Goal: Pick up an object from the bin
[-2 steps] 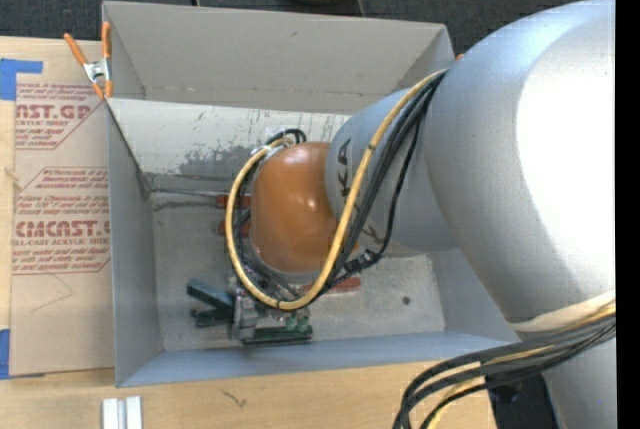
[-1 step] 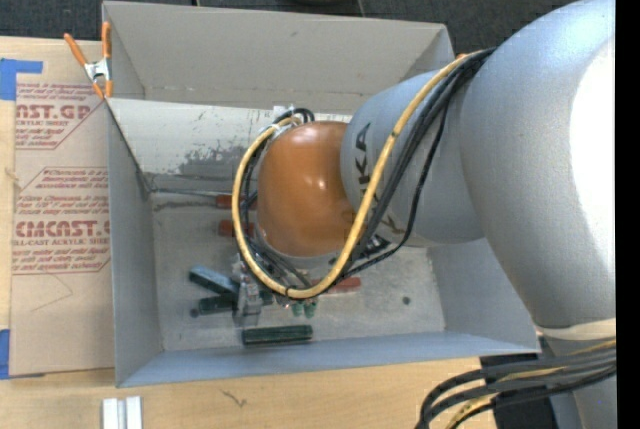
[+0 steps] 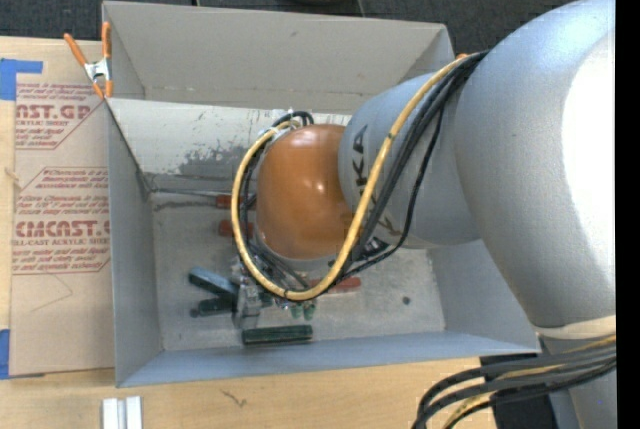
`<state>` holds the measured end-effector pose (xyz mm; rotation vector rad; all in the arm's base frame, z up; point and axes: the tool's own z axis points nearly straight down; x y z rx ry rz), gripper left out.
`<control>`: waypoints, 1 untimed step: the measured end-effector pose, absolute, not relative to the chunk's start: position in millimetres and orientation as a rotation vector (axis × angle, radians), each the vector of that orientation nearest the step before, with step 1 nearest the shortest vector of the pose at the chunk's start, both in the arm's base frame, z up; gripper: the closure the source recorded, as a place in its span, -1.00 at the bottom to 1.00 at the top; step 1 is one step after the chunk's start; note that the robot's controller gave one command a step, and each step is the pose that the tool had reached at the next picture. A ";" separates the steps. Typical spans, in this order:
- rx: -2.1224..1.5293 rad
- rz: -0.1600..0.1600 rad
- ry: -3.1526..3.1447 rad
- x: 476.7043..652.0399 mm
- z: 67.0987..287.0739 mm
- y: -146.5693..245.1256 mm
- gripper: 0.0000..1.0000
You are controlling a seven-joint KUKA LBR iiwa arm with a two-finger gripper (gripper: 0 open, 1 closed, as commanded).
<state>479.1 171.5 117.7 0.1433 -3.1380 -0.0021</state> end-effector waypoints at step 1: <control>0.143 0.000 -3.132 477.6 116.9 171.3 1.00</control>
Offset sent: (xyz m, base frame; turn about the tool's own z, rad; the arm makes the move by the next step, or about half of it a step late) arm 0.0000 0.0000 0.0136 0.0000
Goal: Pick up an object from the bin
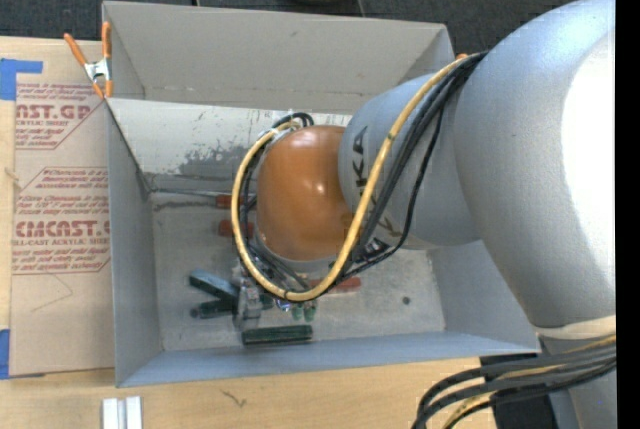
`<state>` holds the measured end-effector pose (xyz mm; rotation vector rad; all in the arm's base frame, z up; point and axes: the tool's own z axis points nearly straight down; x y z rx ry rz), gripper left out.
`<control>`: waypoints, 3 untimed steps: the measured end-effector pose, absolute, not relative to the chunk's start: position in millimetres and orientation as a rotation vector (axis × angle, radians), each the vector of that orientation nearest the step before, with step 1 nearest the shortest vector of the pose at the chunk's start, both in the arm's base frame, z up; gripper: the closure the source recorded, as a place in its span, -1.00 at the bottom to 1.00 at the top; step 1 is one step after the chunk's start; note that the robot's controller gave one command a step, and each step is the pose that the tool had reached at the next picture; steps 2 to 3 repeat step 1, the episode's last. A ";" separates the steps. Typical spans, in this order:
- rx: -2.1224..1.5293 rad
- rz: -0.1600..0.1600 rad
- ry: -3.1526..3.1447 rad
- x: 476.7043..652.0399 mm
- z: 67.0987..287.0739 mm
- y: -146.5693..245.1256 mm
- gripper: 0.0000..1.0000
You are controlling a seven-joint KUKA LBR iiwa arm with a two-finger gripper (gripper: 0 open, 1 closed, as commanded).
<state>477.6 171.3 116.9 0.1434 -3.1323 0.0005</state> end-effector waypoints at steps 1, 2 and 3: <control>0.144 -0.002 -3.140 479.6 177.3 172.0 1.00; 0.144 -0.002 -3.140 479.6 177.3 172.0 1.00; 0.144 -0.002 -3.140 479.6 177.3 172.0 1.00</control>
Offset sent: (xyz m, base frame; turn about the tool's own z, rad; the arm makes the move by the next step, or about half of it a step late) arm 0.0000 0.0001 0.0302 0.0000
